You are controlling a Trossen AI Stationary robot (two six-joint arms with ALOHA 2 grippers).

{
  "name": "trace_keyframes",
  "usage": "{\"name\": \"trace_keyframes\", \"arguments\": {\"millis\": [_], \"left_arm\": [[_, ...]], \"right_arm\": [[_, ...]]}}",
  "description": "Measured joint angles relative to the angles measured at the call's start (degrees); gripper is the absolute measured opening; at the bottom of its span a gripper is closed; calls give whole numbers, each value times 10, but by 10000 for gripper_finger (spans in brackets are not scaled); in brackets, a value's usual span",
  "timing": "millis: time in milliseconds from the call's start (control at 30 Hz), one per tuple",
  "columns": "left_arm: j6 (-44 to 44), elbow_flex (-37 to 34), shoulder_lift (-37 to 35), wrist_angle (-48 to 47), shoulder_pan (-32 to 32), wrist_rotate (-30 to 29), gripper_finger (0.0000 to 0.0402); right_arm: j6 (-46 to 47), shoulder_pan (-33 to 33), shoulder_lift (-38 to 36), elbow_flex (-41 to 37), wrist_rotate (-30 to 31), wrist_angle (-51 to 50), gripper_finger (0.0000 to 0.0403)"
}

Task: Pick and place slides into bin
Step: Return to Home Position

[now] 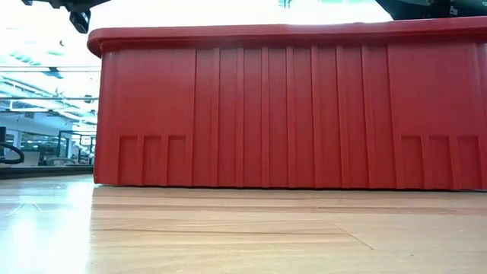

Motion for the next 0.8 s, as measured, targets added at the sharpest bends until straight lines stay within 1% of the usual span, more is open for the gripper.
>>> {"name": "trace_keyframes", "arguments": {"millis": [333,633,800], "left_arm": [[0,0,0,0,0,0,2],[0,0,0,0,0,0,26],[0,0,0,0,0,0,25]], "right_arm": [[0,0,0,0,0,0,0],[0,0,0,0,0,0,0],[0,0,0,0,0,0,0]]}}
